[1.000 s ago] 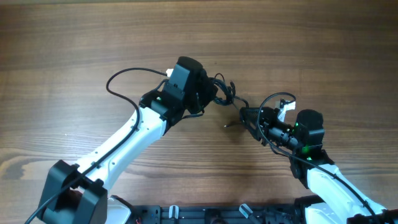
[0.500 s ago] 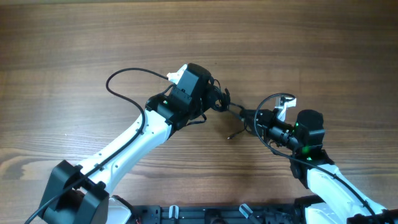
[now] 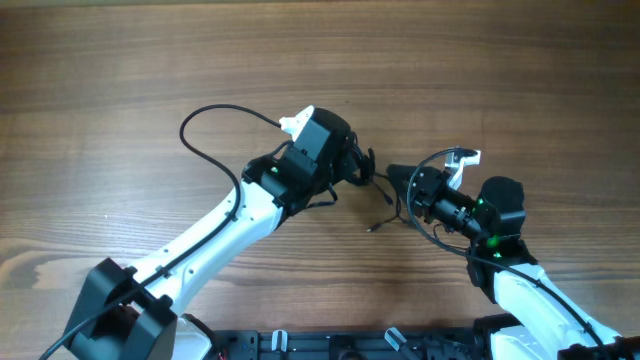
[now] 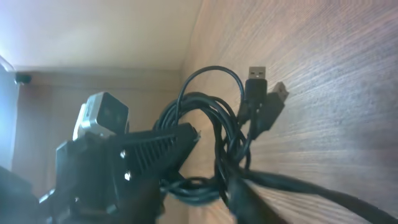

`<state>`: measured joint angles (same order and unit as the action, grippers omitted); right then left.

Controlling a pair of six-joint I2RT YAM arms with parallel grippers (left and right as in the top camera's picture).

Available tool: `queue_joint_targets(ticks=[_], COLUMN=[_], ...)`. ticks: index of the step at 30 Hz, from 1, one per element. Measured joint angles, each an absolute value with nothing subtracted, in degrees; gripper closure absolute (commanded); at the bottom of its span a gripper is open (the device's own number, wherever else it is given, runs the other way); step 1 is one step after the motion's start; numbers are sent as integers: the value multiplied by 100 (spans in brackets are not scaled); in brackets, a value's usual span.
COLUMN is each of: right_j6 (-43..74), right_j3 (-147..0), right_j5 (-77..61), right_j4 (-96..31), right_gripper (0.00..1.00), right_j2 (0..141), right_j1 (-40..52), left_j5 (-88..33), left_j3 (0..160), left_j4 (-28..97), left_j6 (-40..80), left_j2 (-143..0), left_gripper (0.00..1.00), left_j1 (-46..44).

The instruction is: Untangle cables

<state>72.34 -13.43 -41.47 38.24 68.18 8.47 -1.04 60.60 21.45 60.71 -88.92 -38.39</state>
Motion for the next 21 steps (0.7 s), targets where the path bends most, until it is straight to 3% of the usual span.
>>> queue_joint_targets(ticks=[5, 21], right_j6=[7122, 7164], right_j3=[-1343, -1345], right_j5=[-4154, -4156], right_j4=[3820, 3194], right_gripper=[42, 44], right_j2=[6820, 6820], right_j1=[847, 847], left_j5=[-12, -366], left_j3=[6060, 6060], left_j4=[2134, 1852], left_j6=[6267, 6497], left_j2=[-8892, -8892], left_gripper=[96, 96], left_j1=[-3446, -3269])
